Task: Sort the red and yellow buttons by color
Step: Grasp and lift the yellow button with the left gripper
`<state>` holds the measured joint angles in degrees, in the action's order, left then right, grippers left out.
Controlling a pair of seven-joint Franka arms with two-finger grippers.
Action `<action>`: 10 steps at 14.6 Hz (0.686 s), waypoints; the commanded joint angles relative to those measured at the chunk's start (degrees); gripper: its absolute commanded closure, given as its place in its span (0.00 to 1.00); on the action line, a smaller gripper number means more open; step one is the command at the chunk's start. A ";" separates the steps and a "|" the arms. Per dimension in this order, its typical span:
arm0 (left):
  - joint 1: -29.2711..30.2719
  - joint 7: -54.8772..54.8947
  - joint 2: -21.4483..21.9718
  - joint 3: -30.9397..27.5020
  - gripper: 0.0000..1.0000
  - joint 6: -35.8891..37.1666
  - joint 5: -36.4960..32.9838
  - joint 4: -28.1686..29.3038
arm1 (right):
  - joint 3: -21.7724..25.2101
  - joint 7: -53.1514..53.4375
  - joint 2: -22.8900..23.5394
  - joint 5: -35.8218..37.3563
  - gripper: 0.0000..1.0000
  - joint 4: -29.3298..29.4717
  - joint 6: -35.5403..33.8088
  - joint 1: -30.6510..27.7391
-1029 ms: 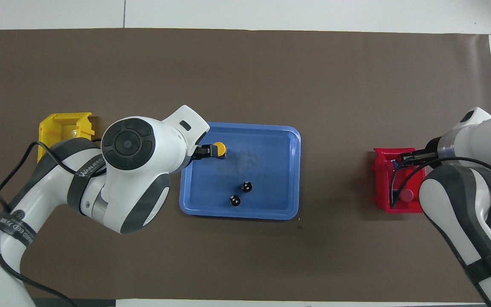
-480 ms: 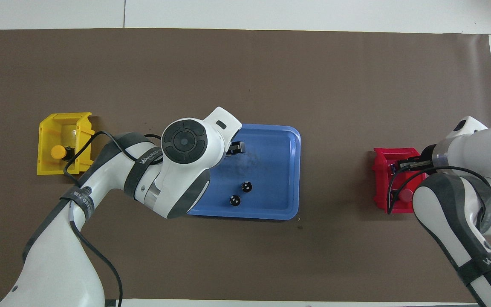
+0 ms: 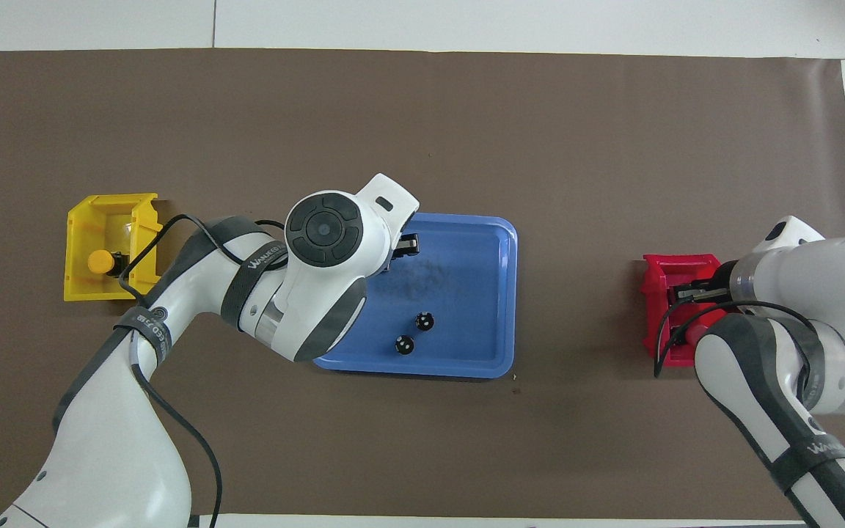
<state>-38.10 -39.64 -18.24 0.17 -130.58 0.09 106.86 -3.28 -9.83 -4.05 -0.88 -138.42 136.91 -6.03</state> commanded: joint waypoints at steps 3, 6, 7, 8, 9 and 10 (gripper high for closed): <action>-0.75 -1.76 -0.48 -0.61 0.91 3.14 0.34 -1.30 | -0.41 -1.33 -1.05 -0.88 0.77 -2.47 2.48 -0.48; -0.14 -2.02 -0.39 -0.70 0.98 7.34 0.52 -4.80 | -0.41 -1.77 -0.96 -0.88 0.56 -2.12 2.31 -0.48; 0.04 -1.93 0.05 -0.79 0.98 10.23 0.52 -6.64 | -0.41 -1.86 -0.79 -0.88 0.54 -1.59 1.70 -0.48; 0.65 -1.93 0.66 -1.05 0.98 13.57 0.52 -8.49 | -0.41 -1.86 -0.70 -0.88 0.51 -1.07 1.43 -0.48; 1.88 -1.93 1.45 -1.14 0.98 17.08 0.52 -10.33 | -0.41 -1.86 -0.61 -0.88 0.50 -0.54 0.91 -0.48; 3.02 -1.93 1.72 -1.32 0.98 20.42 0.26 -11.83 | -0.41 -1.86 -0.52 -0.79 0.49 0.42 -0.14 -0.48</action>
<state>-37.17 -41.32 -17.73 -0.76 -116.85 0.11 98.50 -3.30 -9.88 -4.48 -0.88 -139.10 137.93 -5.98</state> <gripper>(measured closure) 0.586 0.515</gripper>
